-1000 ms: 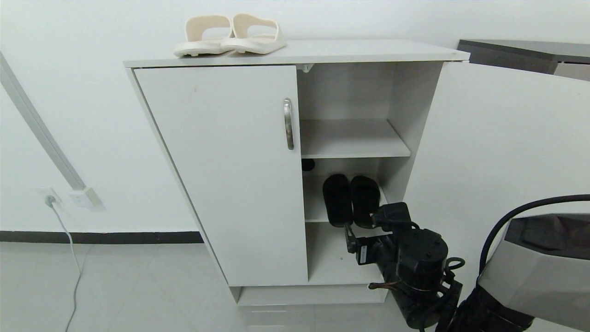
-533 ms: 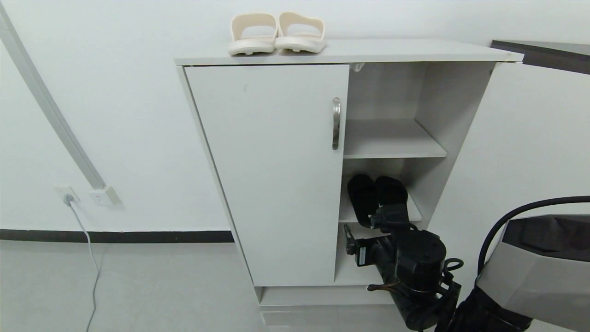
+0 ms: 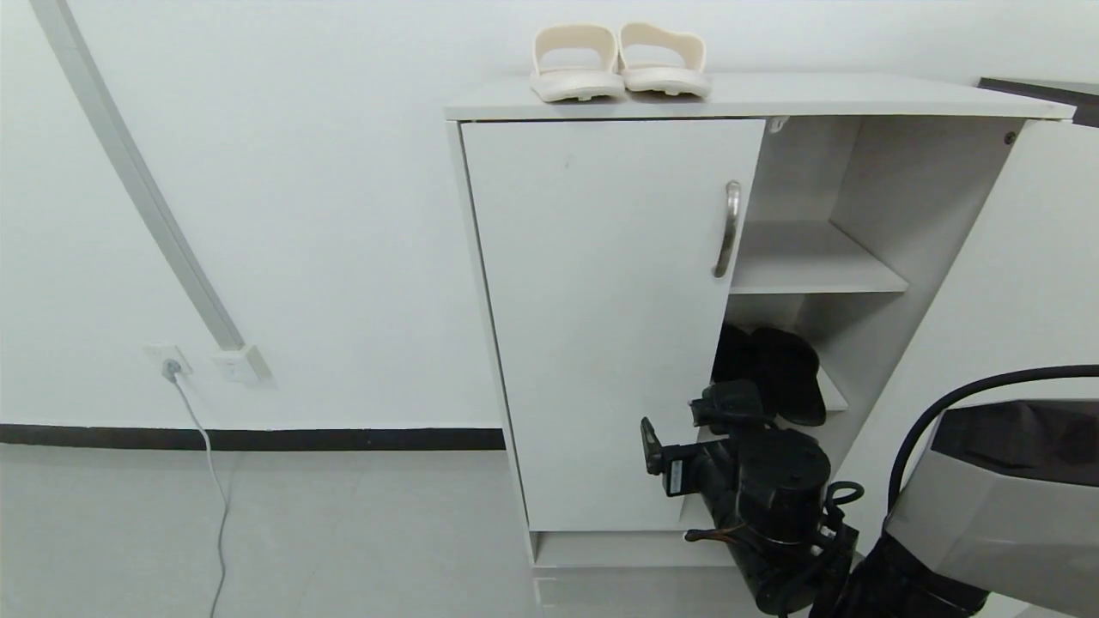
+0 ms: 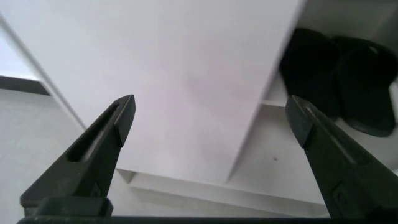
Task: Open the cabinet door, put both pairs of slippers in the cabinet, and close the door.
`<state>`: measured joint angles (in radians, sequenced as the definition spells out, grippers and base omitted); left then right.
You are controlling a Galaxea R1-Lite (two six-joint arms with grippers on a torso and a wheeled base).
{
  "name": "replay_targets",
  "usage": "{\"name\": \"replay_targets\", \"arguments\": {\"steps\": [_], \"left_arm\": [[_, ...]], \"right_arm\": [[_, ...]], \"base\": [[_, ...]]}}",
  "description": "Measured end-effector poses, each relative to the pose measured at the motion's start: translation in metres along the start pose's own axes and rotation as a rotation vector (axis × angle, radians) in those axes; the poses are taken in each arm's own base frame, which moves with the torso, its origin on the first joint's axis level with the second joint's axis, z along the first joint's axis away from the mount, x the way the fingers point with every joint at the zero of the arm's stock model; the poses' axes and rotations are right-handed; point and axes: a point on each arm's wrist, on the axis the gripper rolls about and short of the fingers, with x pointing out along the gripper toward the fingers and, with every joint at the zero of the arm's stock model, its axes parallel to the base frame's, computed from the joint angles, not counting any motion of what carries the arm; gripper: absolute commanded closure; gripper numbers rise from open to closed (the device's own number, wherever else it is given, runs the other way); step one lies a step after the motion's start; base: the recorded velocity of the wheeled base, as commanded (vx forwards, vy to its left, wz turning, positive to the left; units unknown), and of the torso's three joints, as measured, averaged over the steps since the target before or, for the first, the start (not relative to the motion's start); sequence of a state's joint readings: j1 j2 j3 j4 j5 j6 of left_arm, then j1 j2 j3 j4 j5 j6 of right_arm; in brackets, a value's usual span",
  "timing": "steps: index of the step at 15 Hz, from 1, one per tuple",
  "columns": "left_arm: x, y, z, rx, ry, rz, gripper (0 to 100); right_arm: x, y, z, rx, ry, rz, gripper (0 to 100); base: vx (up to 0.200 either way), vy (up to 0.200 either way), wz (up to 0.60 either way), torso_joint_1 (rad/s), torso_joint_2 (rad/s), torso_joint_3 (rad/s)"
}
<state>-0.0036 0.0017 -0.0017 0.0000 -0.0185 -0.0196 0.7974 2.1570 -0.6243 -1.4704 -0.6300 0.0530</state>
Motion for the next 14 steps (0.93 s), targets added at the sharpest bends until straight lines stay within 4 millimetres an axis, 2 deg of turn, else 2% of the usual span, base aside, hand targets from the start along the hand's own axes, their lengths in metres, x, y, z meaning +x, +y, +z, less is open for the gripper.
{"name": "replay_targets", "arguments": {"steps": [8,14], "left_arm": [[0.0,0.0,0.0,0.0,0.0,0.004,100],[0.0,0.0,0.0,0.0,0.0,0.003,100]], "right_arm": [[0.0,-0.001,0.002,0.014,-0.023,0.005,0],[-0.009,-0.007,-0.003,-0.024,-0.02,0.099,0]], "base": [[0.0,0.0,0.0,0.0,0.0,0.0],[0.0,0.0,0.0,0.0,0.0,0.0]]}}
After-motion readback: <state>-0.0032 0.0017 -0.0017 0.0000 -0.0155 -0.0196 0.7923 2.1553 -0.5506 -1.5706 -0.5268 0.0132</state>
